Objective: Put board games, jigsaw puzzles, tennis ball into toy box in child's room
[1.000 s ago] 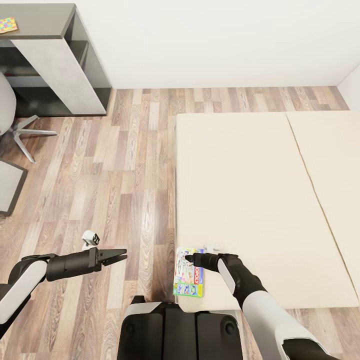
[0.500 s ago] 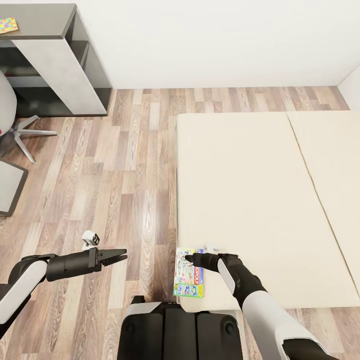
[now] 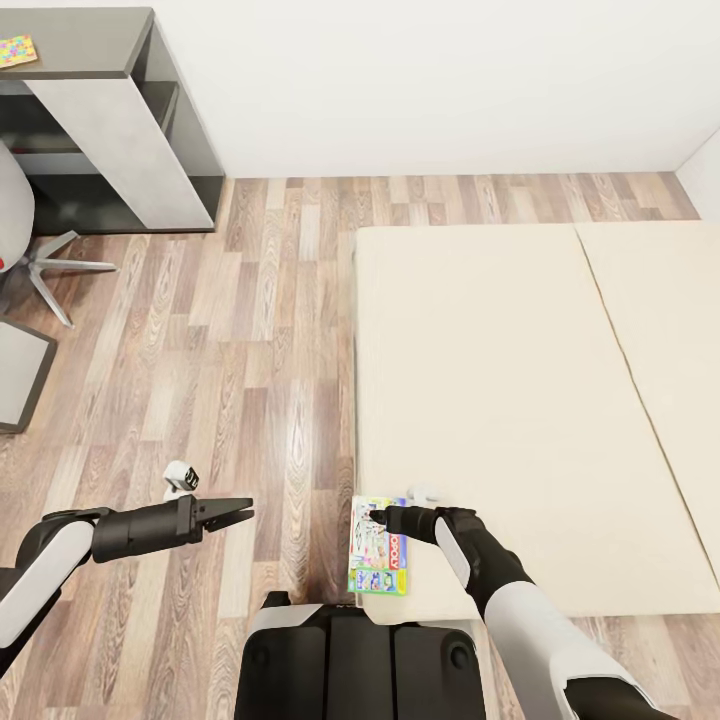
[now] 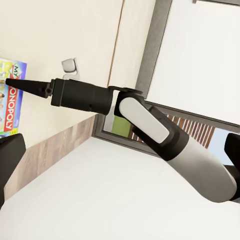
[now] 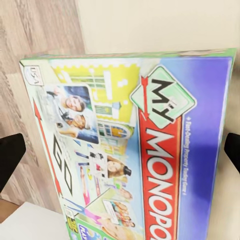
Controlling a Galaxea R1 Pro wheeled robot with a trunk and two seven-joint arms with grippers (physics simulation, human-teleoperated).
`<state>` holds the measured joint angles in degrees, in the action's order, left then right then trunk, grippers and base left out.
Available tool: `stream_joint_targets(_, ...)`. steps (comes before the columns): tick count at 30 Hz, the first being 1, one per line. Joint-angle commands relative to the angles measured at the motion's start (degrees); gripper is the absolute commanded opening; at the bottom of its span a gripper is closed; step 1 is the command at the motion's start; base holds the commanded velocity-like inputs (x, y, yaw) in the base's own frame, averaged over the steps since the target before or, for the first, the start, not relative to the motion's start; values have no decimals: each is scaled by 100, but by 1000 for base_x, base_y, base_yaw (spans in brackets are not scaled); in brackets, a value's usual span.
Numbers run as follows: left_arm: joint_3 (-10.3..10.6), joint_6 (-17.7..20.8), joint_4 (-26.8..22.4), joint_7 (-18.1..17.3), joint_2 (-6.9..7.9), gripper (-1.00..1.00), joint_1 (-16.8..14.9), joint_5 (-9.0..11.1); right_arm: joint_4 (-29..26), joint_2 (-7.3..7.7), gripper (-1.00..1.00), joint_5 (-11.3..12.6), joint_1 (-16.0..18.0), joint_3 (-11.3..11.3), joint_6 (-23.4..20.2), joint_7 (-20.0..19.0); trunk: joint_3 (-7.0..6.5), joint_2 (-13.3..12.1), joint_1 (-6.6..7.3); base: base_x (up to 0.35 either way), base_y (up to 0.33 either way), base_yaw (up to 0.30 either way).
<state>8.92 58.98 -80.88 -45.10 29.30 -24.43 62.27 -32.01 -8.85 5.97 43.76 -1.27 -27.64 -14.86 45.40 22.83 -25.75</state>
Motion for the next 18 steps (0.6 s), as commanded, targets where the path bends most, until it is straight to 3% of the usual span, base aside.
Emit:
stream_joint_targets(1,6,20,2,-16,5,100,-4,4,-7,-3,100,53,1,-13,-40,5,6,9,-3,0,1,0)
stream_joint_targets(18,10,19,2,-16,6,100,-6,4,-7,-2,100,53,1,-13,-40,6,6,9,-3,0,20,0)
